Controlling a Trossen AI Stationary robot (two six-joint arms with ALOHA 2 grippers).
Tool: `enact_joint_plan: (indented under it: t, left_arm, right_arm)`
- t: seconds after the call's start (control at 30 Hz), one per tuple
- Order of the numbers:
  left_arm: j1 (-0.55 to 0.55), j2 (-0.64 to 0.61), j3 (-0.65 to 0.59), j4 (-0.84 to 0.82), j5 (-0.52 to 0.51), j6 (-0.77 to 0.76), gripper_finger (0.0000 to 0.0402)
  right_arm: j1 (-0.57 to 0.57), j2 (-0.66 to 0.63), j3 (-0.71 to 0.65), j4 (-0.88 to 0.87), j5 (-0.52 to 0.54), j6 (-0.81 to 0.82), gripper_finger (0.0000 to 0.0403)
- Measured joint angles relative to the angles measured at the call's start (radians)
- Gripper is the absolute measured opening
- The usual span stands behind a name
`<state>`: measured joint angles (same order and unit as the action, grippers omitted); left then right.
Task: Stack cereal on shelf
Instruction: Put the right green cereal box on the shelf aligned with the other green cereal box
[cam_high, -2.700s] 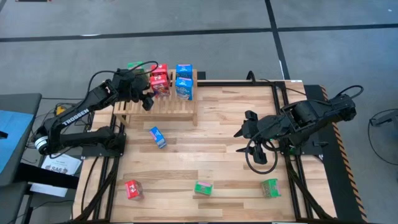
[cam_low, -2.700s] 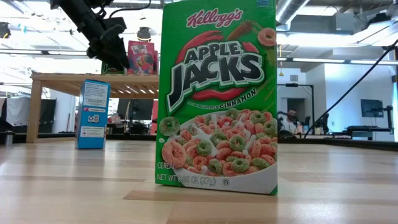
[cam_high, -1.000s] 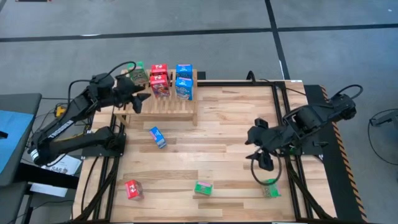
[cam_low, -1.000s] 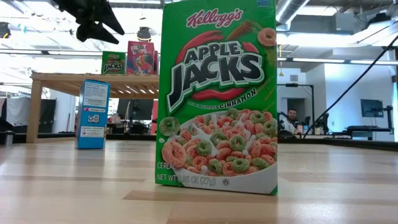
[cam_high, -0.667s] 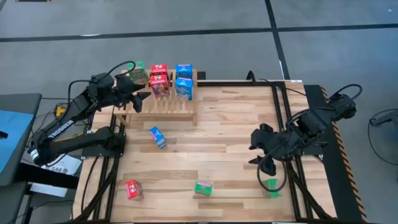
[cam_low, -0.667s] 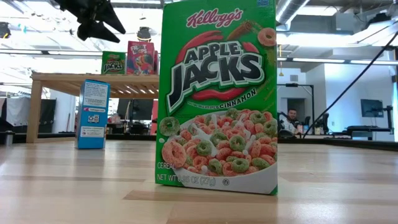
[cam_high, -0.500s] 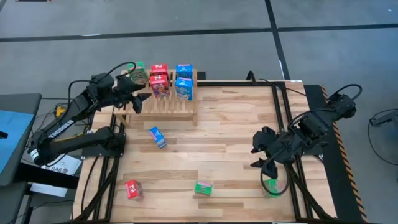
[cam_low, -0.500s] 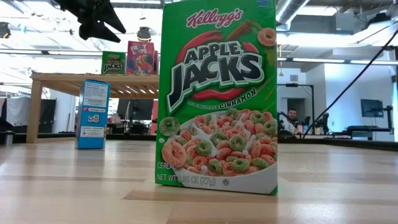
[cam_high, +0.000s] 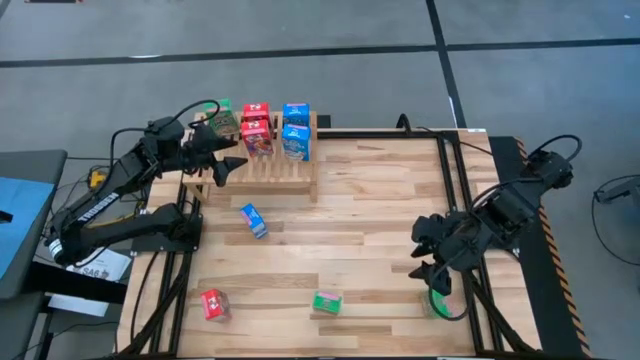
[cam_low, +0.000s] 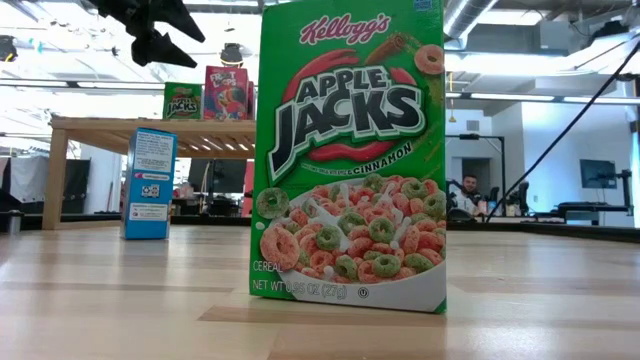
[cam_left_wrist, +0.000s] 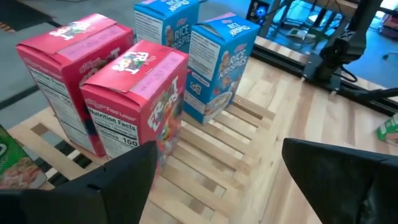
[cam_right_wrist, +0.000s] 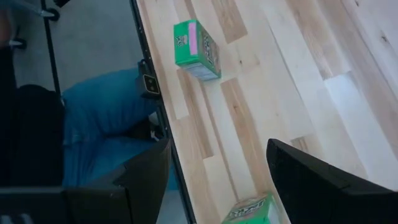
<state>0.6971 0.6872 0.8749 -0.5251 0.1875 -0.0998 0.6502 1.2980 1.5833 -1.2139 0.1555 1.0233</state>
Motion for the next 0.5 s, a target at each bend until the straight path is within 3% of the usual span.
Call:
enact_joint_plan:
  t: [0.33, 0.5]
  left_arm:
    - [0.000, 0.000, 0.000, 0.000, -0.001, -0.001, 0.0336]
    - [0.000, 0.000, 0.000, 0.000, -0.002, -0.002, 0.0336]
  right_arm:
    - [-0.048, 0.000, 0.000, 0.060, 0.001, -0.055, 0.0292]
    - [-0.060, 0.000, 0.000, 0.066, 0.004, -0.003, 0.0292]
